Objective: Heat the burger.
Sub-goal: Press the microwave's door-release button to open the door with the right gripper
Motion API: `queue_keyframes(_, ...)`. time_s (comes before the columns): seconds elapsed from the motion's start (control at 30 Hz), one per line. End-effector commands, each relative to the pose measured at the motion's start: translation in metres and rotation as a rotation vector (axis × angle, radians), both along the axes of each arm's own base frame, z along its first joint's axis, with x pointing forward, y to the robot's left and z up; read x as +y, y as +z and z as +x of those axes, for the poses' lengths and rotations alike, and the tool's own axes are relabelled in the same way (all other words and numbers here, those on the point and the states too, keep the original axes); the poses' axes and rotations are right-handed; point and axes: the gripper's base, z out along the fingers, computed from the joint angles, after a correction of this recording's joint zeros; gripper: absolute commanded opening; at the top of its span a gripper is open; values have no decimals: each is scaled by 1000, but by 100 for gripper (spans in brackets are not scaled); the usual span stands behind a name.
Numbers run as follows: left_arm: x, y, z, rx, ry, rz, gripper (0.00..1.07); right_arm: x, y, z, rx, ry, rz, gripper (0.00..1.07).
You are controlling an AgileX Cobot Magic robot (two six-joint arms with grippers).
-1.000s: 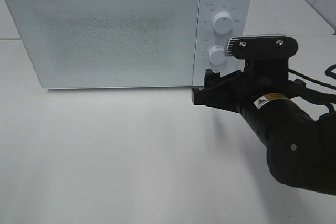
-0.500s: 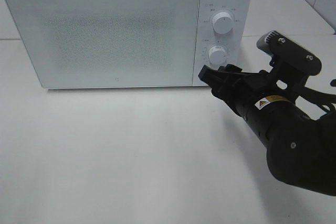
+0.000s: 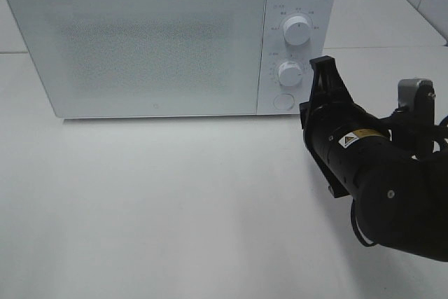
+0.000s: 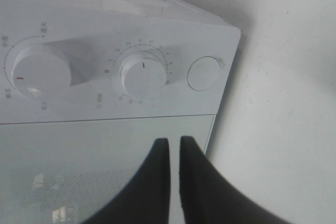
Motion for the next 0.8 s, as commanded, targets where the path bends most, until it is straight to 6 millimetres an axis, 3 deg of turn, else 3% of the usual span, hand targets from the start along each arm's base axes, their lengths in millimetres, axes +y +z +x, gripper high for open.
queue_keyframes(0.03, 0, 0, -3, -25, 3, -9, 98, 1, 1, 1, 5, -27, 77, 0)
queue_keyframes(0.33, 0, 0, -3, -25, 3, -9, 98, -2, -5, 2, 25, -80, 111, 0)
queue_keyframes(0.53, 0, 0, -3, -25, 3, -9, 98, -5, -24, 7, 74, -122, 145, 0)
queue_keyframes(0.8, 0, 0, -3, -25, 3, -9, 98, 2, -32, 39, 79, -107, 185, 0)
